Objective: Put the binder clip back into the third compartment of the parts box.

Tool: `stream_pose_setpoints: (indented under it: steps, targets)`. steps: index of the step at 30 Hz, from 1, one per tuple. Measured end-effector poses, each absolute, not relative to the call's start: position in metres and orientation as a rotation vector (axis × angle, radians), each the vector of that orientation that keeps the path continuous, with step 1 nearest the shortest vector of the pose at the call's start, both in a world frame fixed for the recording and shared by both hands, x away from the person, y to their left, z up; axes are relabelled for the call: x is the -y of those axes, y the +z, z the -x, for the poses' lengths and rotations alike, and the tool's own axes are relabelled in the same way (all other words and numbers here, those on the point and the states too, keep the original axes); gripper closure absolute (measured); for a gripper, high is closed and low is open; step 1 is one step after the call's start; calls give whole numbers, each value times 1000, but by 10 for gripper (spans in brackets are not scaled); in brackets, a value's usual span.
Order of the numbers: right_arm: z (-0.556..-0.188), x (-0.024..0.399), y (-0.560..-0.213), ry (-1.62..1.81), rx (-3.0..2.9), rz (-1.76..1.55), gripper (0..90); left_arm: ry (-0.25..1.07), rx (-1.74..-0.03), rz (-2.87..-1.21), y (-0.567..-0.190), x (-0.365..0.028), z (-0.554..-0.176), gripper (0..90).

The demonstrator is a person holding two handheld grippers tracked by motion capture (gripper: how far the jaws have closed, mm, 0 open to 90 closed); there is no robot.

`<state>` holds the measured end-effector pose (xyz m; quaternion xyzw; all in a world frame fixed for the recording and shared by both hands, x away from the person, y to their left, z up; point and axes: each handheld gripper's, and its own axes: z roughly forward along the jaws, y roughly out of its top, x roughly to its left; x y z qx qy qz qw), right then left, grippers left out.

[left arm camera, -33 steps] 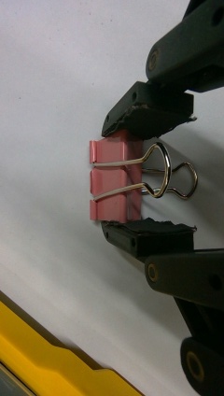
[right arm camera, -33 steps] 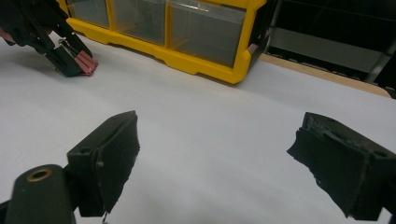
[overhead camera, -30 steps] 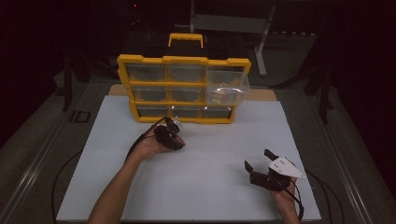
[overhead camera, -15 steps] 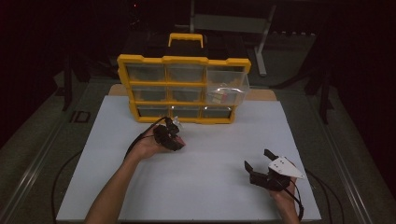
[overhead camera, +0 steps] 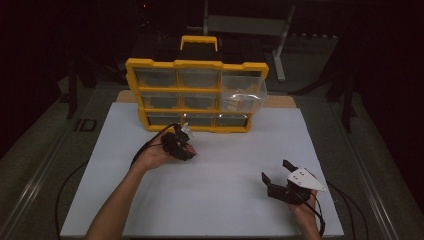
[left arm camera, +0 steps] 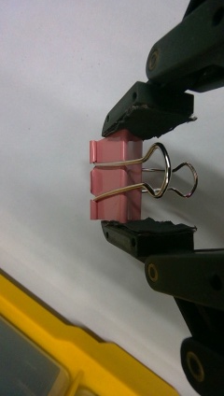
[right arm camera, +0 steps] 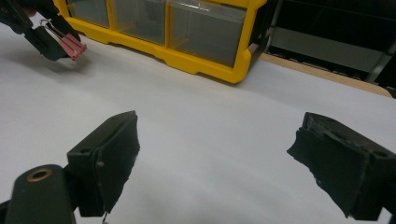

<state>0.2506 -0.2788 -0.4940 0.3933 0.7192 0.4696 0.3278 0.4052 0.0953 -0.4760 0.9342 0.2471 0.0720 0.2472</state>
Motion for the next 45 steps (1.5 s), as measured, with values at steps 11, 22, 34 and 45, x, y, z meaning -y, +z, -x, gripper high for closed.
stream_pose_setpoints:
  steps: [11,22,34,45]
  targets:
    - [-250,278,-494,1226,-1883,-1033,124,213,-650,-2527,-460,-101,-399,504]
    - [-250,278,-494,1224,-1885,-1032,124,236,-625,-2504,-439,-105,-397,504]
    - [-250,278,-494,1225,-1886,-1033,124,239,-576,-2495,-418,-105,-394,504]
    - [-250,278,-494,1225,-1886,-1033,124,247,-551,-2465,-401,-107,-393,504]
